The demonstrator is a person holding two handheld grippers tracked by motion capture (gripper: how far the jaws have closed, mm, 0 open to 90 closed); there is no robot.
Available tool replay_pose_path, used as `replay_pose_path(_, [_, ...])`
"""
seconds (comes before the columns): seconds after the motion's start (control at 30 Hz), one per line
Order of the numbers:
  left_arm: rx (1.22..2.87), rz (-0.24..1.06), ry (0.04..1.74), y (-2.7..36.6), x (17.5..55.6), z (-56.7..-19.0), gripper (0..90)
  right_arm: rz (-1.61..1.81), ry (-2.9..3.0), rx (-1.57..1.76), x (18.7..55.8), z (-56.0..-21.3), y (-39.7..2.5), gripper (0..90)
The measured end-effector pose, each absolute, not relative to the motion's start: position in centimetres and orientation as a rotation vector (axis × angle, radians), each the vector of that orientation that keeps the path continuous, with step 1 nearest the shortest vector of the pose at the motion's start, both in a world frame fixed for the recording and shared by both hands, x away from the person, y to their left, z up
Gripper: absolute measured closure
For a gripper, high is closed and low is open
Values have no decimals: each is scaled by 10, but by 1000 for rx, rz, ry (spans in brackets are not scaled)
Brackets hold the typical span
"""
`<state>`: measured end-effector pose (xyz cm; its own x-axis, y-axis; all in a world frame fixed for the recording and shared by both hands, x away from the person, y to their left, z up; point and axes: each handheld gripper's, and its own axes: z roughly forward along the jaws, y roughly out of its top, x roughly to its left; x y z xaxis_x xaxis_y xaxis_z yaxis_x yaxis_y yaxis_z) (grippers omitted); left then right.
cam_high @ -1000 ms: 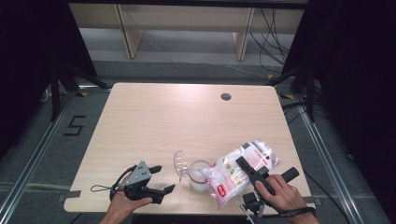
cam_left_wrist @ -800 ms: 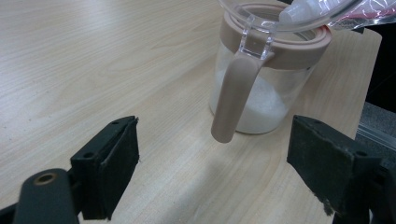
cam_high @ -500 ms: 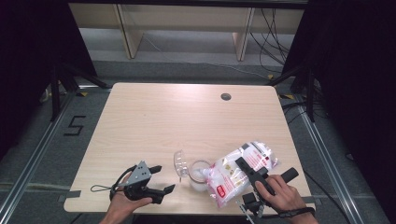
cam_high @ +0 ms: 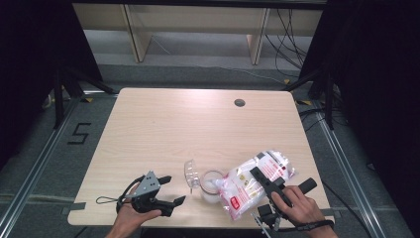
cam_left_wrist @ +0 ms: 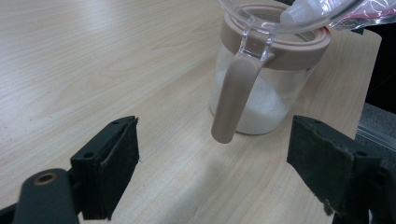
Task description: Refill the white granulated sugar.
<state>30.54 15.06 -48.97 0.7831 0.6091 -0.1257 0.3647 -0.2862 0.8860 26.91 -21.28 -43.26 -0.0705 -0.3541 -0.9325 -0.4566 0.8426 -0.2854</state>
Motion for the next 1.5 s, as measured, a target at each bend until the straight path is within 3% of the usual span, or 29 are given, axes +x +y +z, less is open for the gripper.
replay_pose_path(1.5, [1922,300,712,151,307,-489,162,-19,1632,-706,264,-423,-209,691])
